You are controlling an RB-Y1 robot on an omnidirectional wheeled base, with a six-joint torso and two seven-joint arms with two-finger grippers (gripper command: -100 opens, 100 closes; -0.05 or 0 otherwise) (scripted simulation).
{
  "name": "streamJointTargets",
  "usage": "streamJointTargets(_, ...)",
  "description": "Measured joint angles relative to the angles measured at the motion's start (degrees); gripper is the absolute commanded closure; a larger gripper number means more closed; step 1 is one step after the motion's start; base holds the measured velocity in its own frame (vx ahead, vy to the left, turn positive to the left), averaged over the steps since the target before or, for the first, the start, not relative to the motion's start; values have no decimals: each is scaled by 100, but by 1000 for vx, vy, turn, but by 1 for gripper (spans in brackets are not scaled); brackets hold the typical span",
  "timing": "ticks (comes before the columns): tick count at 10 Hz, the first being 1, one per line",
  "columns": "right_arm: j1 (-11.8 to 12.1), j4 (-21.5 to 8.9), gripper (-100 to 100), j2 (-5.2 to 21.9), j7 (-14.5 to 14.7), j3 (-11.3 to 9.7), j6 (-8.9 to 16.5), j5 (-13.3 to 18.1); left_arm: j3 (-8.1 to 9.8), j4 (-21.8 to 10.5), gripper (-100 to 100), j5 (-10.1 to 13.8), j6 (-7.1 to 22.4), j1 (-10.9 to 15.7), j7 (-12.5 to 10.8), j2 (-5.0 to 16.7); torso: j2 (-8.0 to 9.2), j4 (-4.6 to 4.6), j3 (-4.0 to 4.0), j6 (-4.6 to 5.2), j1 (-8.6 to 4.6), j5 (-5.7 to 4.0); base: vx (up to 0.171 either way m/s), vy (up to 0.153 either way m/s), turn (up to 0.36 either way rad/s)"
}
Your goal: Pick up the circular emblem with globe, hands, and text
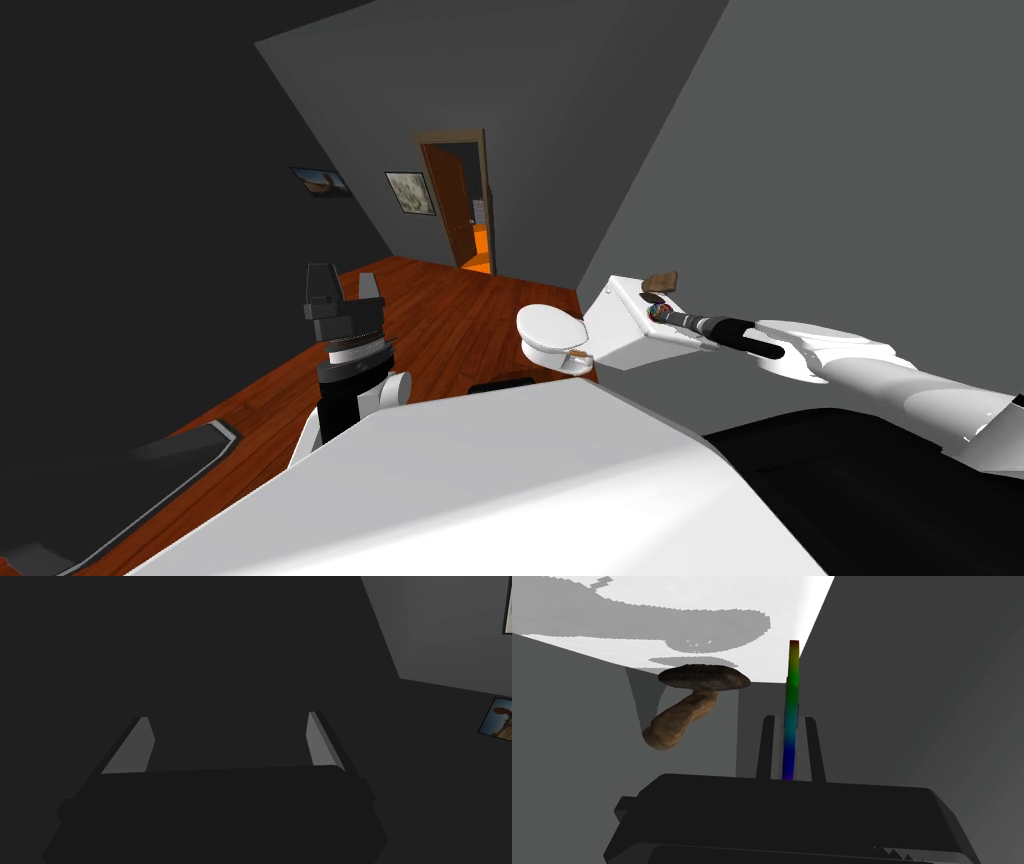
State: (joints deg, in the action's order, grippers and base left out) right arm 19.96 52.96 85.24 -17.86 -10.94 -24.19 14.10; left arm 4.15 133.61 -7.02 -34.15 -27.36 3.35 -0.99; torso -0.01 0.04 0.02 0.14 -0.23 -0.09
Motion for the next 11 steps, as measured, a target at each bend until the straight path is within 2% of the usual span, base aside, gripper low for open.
streamJointTargets(2,371,359,100,82,102,294,249,-143,0,0,0,0,0,0,0,0,0,0,0,1,-6,-3,20,-40,-35)
streamJointTargets(5,700,864,100,141,179,527,535,-253,0,0,0,0,0,0,0,0,-2,-2,-2,2,3,0,26,-39,-98)
streamJointTargets(7,1055,1227,100,197,296,826,772,-394,0,0,0,0,0,0,0,0,-2,-2,-2,5,2,2,20,-36,-38)
streamJointTargets(8,1116,1377,100,194,315,851,814,-399,0,0,0,0,0,1,0,0,-3,-5,-4,-1,9,2,24,-35,-95)
streamJointTargets(9,1236,1535,100,247,349,962,917,-474,0,0,0,0,0,0,0,0,-5,-2,-3,9,8,11,27,-40,-81)
streamJointTargets(11,1593,1899,100,290,411,1225,1072,-554,0,0,0,0,0,1,0,0,-2,-5,-4,1,16,7,18,-27,-60)
